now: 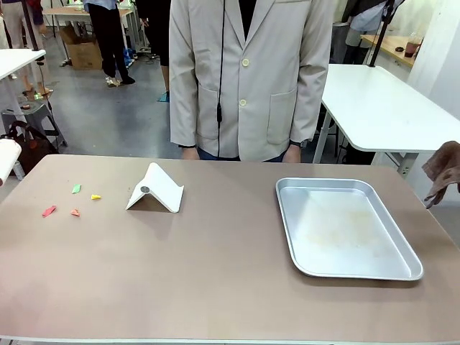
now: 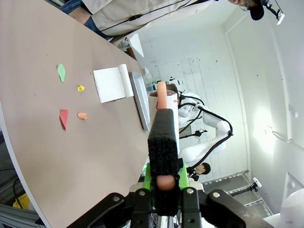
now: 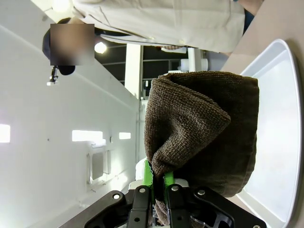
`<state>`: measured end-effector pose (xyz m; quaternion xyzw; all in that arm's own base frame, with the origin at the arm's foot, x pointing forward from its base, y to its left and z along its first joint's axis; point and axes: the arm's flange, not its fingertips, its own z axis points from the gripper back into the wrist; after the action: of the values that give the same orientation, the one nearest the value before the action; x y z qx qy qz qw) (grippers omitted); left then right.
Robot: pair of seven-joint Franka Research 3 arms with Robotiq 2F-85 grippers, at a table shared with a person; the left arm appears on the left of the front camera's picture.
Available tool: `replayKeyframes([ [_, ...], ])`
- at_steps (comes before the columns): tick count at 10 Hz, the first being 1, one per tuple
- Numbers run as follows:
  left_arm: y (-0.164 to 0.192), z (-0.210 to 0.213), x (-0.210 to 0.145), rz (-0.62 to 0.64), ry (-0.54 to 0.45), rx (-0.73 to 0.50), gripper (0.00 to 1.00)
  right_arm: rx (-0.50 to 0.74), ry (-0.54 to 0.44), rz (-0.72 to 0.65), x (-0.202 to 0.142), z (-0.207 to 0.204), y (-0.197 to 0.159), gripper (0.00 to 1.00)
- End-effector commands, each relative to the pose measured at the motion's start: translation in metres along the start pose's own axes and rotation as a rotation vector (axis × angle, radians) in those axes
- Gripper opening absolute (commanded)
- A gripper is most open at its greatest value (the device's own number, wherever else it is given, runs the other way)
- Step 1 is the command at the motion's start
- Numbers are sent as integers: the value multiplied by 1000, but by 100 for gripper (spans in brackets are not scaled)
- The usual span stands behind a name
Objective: Clean the surface of the table.
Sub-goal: Clean the area not pointed to by the person.
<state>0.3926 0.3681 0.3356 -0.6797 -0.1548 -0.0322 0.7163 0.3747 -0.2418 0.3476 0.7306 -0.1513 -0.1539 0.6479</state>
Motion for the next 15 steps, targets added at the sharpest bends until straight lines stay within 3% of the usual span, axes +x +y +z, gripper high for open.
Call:
replayKeyframes([
  [1,-4,1,-1,-21,-7,-23,0,0,-1,7,0,1,4,10],
  [3,-4,1,-1,-21,-7,-23,0,0,-1,7,0,1,4,10],
  [4,0,0,0,0,0,0,22,0,-1,7,0,1,4,10],
  [5,-19,6,1,-77,-44,202,22,0,-1,7,0,1,4,10],
  [6,-21,7,9,-42,-67,266,22,0,-1,7,0,1,4,10],
  [12,-10,-28,34,55,-55,514,22,0,-1,7,0,1,4,10],
  [15,-4,-40,29,107,-14,540,22,0,-1,7,0,1,4,10],
])
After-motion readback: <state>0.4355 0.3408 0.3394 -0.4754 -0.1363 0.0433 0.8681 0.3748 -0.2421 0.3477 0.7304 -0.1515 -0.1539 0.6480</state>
